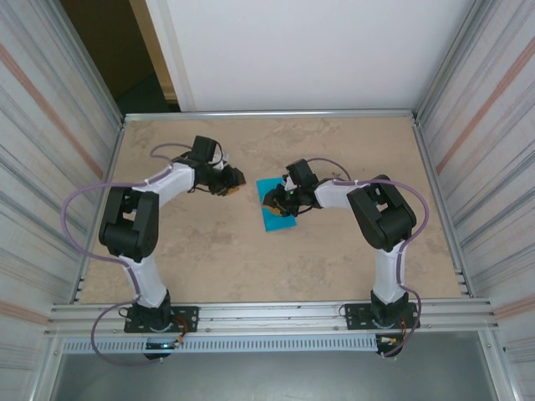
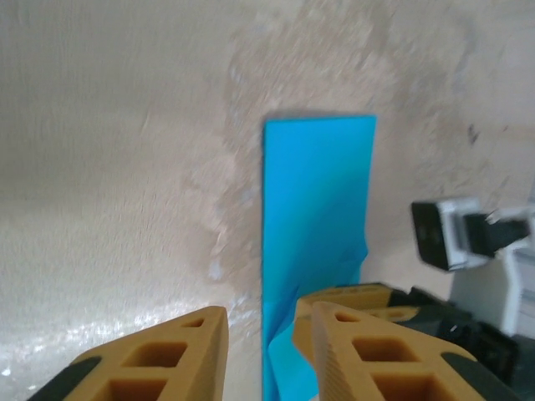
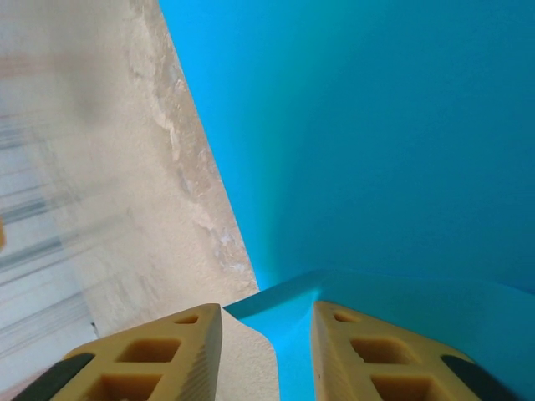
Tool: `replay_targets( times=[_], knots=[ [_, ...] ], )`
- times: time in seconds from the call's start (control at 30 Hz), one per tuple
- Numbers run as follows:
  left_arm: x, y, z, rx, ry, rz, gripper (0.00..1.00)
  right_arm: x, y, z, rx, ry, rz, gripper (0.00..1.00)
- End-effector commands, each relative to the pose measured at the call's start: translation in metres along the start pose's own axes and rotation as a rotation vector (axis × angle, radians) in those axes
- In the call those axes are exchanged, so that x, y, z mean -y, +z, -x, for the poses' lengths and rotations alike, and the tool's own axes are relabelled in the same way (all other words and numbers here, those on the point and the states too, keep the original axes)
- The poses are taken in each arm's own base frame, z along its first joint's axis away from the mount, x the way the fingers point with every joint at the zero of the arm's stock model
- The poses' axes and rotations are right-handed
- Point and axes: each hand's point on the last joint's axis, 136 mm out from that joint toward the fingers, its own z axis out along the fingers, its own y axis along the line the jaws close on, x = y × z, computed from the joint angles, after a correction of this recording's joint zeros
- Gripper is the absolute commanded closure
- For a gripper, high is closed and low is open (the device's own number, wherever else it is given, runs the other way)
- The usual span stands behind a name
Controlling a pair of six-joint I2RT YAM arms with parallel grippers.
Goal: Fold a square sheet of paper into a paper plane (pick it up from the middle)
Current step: Fold the triangle a second time at the center of the table.
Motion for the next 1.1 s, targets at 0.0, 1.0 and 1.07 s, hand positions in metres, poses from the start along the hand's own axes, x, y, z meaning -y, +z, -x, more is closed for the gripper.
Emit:
replay_targets(
  times=[0.0,1.0,1.07],
  knots=[
    [0.018,-0.002,-0.013,-0.007,0.019,-0.049,0.71,0.030,0.006,-0.008,-0.021,0.032,-0.099,0.72],
    [0.031,0.060,-0.064,-0.146,0.211,0.048,0.97,0.043,0.008,-0.012,-0.040,0.041,-0.171,1.00],
    [0.028,0.063,-0.062,-0.146,0.210,0.065,0.97,0.042,0.007,-0.011,-0.040,0.040,-0.169,1.00]
  ],
)
